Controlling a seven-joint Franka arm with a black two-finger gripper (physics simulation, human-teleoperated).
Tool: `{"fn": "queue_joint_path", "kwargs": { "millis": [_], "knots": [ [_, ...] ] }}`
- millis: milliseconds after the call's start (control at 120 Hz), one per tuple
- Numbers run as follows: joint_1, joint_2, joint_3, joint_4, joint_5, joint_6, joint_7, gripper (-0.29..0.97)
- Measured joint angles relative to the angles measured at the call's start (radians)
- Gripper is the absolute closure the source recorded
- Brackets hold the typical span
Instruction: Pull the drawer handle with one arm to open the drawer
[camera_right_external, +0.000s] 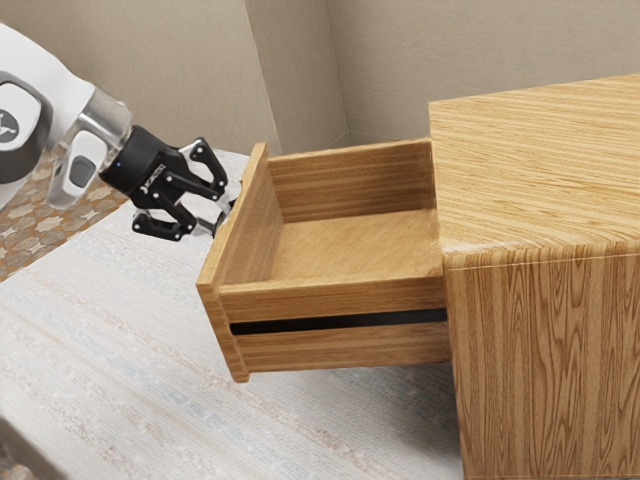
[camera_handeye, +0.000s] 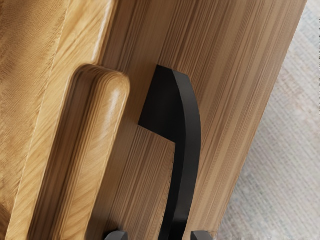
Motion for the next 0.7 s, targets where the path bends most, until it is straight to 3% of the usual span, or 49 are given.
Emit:
{"fn": "queue_joint_path", "kwargs": {
  "millis": [700],
  "knots": [
    [-0.009,-0.039,0.075,-0.03,-0.015,0.029,0.007,0.2]
  ]
}}
